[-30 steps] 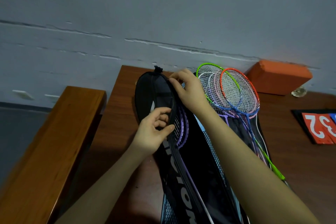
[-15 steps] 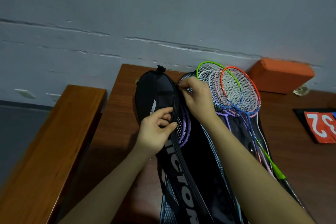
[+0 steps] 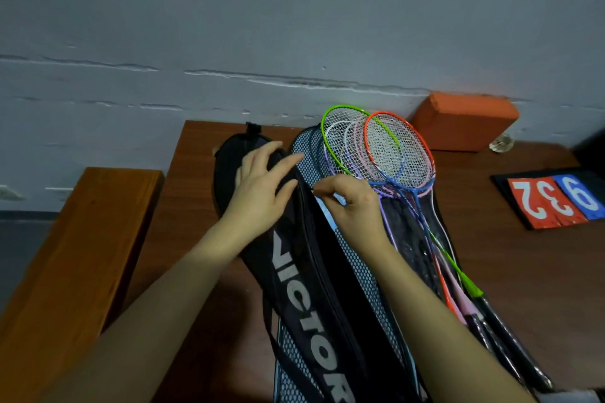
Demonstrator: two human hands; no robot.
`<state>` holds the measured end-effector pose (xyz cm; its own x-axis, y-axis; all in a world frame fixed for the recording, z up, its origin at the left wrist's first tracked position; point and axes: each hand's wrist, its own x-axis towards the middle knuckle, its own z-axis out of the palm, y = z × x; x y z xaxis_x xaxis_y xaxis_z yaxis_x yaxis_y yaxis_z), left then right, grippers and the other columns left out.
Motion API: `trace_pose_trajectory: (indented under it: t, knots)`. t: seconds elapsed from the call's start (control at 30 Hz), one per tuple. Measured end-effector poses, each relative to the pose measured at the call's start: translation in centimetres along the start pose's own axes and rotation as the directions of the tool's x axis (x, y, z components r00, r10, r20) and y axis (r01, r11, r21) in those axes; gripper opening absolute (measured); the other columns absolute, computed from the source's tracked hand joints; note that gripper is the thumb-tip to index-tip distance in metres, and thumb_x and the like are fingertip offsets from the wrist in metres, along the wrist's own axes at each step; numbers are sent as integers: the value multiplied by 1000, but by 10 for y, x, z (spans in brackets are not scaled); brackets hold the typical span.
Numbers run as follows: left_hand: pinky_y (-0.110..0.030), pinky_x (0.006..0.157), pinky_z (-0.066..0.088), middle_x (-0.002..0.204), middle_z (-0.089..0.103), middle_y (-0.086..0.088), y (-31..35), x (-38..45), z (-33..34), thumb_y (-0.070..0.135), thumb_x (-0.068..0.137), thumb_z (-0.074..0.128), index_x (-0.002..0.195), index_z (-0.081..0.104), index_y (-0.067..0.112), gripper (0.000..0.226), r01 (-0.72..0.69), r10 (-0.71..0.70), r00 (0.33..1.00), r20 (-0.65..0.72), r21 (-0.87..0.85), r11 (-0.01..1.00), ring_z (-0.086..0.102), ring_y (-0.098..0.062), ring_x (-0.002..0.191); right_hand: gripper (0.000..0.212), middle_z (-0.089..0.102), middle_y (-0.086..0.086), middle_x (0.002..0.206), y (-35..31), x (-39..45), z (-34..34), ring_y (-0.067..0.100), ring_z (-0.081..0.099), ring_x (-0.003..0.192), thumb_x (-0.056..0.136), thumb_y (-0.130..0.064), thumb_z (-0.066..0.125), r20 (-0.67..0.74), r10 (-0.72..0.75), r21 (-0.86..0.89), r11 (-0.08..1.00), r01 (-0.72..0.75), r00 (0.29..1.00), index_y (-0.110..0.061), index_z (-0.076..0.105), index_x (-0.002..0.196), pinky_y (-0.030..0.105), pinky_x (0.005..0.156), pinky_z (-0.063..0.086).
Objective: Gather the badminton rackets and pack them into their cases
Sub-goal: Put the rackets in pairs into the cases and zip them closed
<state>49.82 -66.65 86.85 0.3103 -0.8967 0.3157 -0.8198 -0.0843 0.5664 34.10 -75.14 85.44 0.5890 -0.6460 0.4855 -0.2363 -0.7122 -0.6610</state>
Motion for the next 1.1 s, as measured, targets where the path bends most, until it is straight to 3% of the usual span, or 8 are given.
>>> trace_pose_trajectory:
  t: [0.13,0.33,0.47,0.63,0.77,0.87,1.0,1.1]
  knots:
    - [-46,107,12,142,41,4,-8,16,1,37,91,49,116,61,31,29,-63,51,984,169,69,996,18,-30,137,15,69,-3,79,-1,0,-4,14,64,76,79,-21,56,-17,43,8,999,-43,999,-13,69,79,46,68,50]
    - [-47,94,23,115,62,4,-15,18,16,47,83,43,96,70,28,36,-110,110,994,6,116,987,37,-36,122,9,67,-5,78,1,-1,-2,6,62,75,77,-3,66,-28,196,56,979,-195,980,-10,71,81,31,71,52]
    - [-42,99,14,105,65,3,-26,31,27,49,83,40,87,73,28,39,-73,77,997,-23,168,983,41,-33,125,14,70,-7,77,17,-13,3,13,65,73,75,-3,68,-9,318,-12,948,-318,948,-17,72,79,39,70,54]
    - [-42,104,9,114,62,4,-53,47,37,40,88,51,94,72,27,25,63,-54,997,-56,168,984,32,-25,133,20,71,-8,74,24,-45,8,13,67,73,74,2,70,22,555,106,826,-554,832,-18,72,71,40,75,54]
    - [-43,105,11,123,59,1,-62,53,44,33,90,54,101,70,25,20,78,-67,996,-66,178,981,31,-25,133,19,71,0,74,23,-56,4,16,67,74,76,0,71,48,597,166,786,-595,801,-19,71,70,35,73,55]
    - [-44,102,13,132,53,-4,-53,48,50,27,90,53,107,67,22,23,10,-12,1000,8,164,986,30,-30,134,13,70,3,73,21,-53,6,20,66,73,76,-1,71,38,613,194,770,-608,789,-13,70,70,35,72,54]
    - [-57,103,15,136,51,0,-31,10,56,27,88,55,110,66,25,24,-313,269,927,261,141,939,27,-34,136,8,69,8,72,17,-48,8,23,64,71,75,1,72,30,581,231,788,-571,813,-6,70,72,34,70,51]
    - [-54,105,10,131,54,7,-26,-3,57,27,90,55,103,68,24,18,-230,191,939,286,108,967,17,-26,141,9,70,4,73,18,-48,8,19,64,71,74,1,72,52,550,220,808,-546,834,-8,71,73,29,70,51]
